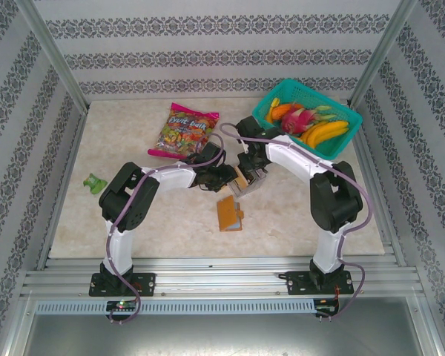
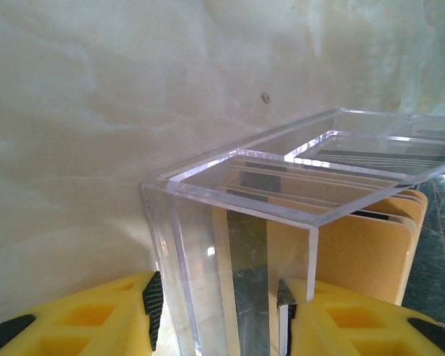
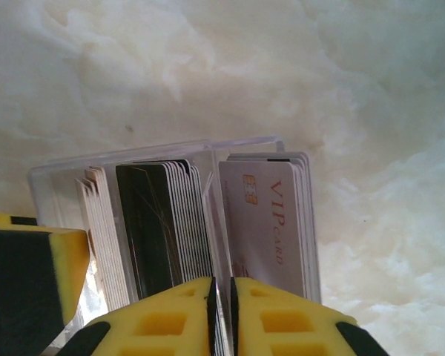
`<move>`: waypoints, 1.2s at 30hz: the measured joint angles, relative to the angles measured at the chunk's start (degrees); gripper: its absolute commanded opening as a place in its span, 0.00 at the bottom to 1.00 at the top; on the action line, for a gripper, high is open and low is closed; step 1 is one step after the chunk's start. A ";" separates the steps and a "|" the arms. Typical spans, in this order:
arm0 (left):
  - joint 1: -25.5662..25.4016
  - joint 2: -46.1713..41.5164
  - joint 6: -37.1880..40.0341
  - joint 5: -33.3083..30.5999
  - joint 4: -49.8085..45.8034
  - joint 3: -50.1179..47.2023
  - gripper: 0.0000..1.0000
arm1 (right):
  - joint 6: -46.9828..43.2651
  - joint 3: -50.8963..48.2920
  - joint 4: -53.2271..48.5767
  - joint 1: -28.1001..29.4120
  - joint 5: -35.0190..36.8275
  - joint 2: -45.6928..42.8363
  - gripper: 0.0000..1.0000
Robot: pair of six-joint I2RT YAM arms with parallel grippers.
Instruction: Put the credit cards into the card holder
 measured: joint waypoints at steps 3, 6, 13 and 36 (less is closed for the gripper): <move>0.00 0.00 0.00 0.00 0.00 0.00 0.47 | 0.55 0.00 0.00 -0.04 -0.92 0.81 0.23; 0.00 0.02 0.00 0.00 0.00 0.00 0.47 | 0.81 0.00 0.02 -0.33 -2.56 1.03 0.25; 0.00 0.22 0.00 0.09 -0.04 0.22 0.47 | 2.49 0.00 0.66 -2.84 -9.97 1.03 0.24; 0.22 0.28 0.02 0.68 -0.04 0.26 0.47 | 5.31 -0.42 1.73 -5.03 -16.31 -0.17 0.24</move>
